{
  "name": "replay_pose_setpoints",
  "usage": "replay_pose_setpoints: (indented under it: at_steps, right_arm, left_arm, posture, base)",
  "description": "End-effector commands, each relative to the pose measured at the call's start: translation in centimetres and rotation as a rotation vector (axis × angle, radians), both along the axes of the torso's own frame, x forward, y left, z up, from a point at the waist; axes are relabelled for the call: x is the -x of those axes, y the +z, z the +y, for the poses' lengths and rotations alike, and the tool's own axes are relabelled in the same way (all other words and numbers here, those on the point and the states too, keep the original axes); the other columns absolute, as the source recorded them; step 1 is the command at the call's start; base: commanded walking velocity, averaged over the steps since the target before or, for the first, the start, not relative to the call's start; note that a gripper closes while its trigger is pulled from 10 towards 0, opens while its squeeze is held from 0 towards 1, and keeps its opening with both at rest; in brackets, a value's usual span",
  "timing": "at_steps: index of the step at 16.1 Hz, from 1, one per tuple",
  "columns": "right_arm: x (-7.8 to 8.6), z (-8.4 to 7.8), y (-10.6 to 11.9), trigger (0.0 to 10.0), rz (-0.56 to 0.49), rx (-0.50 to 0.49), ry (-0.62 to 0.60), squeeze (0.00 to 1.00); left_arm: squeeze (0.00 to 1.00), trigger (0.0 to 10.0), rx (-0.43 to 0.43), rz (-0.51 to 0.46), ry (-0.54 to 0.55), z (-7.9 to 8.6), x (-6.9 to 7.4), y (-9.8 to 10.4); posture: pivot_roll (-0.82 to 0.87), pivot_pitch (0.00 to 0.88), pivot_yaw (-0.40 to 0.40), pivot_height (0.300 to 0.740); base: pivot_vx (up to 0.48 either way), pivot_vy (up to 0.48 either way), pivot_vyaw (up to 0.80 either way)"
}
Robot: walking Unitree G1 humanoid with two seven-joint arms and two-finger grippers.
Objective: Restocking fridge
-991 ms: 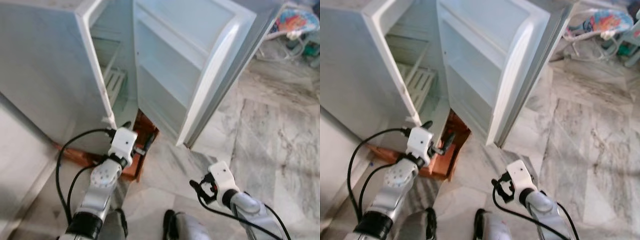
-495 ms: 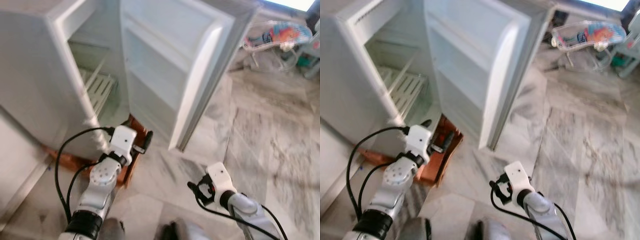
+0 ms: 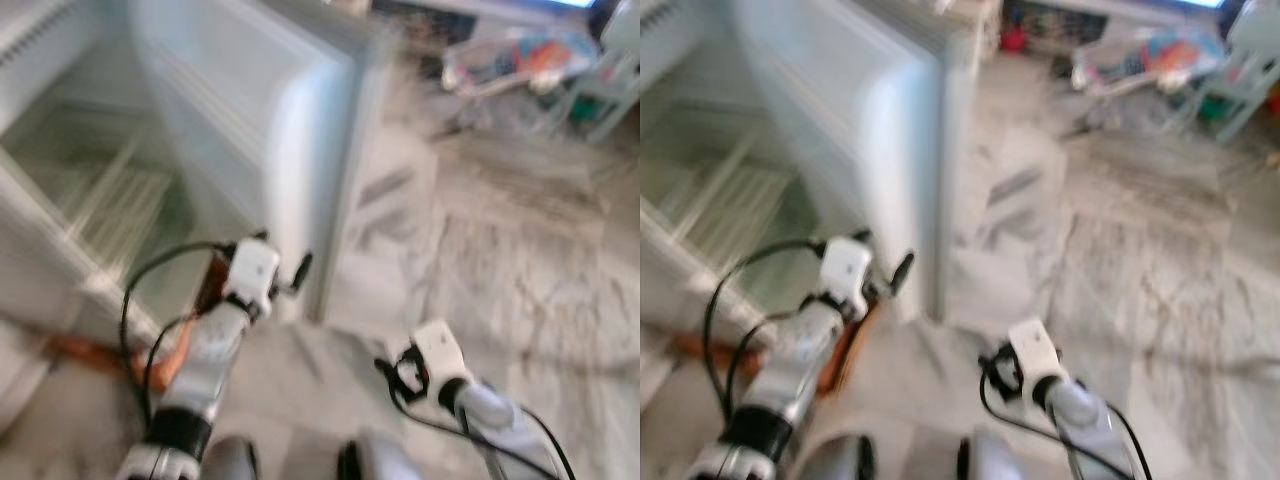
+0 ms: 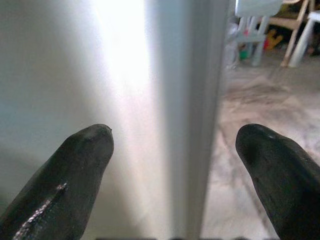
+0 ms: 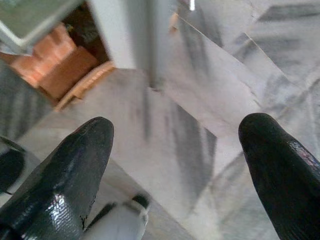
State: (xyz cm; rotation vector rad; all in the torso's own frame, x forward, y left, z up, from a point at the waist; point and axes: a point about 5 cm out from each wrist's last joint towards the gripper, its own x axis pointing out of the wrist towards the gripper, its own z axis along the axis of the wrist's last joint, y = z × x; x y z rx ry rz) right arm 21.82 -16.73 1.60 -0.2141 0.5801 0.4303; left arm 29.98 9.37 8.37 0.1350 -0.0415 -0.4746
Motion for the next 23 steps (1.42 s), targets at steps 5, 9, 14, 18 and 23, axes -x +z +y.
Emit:
replay_pose_setpoints:
  at_steps: [5,9,14,18,23]
  right_arm:
    - [0.1,-0.9,0.0,10.0,-0.011,0.028,-0.025,0.0]
    - [0.1,-1.0,0.1,10.0,-0.011,0.028,-0.033,0.0]
    - [0.2,-1.0,0.1,10.0,-0.018,0.032,-0.037,0.0]
    - [0.2,-1.1,0.0,10.0,-0.016,0.03,-0.034,0.0]
    - [-3.0,-1.8,3.2,10.0,-0.269,0.041,-0.197,0.0]
  left_arm:
    - [0.0,10.0,0.022,-0.01,-0.047,-2.4,-1.6,1.1]
    - [0.0,10.0,-0.001,0.006,-0.064,-3.5,-2.4,0.8]
    - [0.0,10.0,-0.015,-0.001,-0.063,-2.5,-2.5,0.3]
    - [0.0,10.0,0.01,0.053,-0.153,-1.2,-0.4,-1.1]
    - [0.0,10.0,-0.048,0.069,-0.015,3.0,1.5,-2.2]
  posture:
    - [-0.01,0.16,-0.061,0.74]
    - [-0.01,0.161,-0.062,0.74]
    - [-0.02,0.159,-0.066,0.74]
    - [-0.01,0.166,-0.068,0.74]
    - [0.03,0.179,-0.061,0.74]
  base:
    - [0.435,0.0,0.0]
    - [0.442,0.0,0.0]
    - [0.417,0.0,0.0]
    - [0.0,0.0,0.0]
    - [0.0,0.0,-0.16]
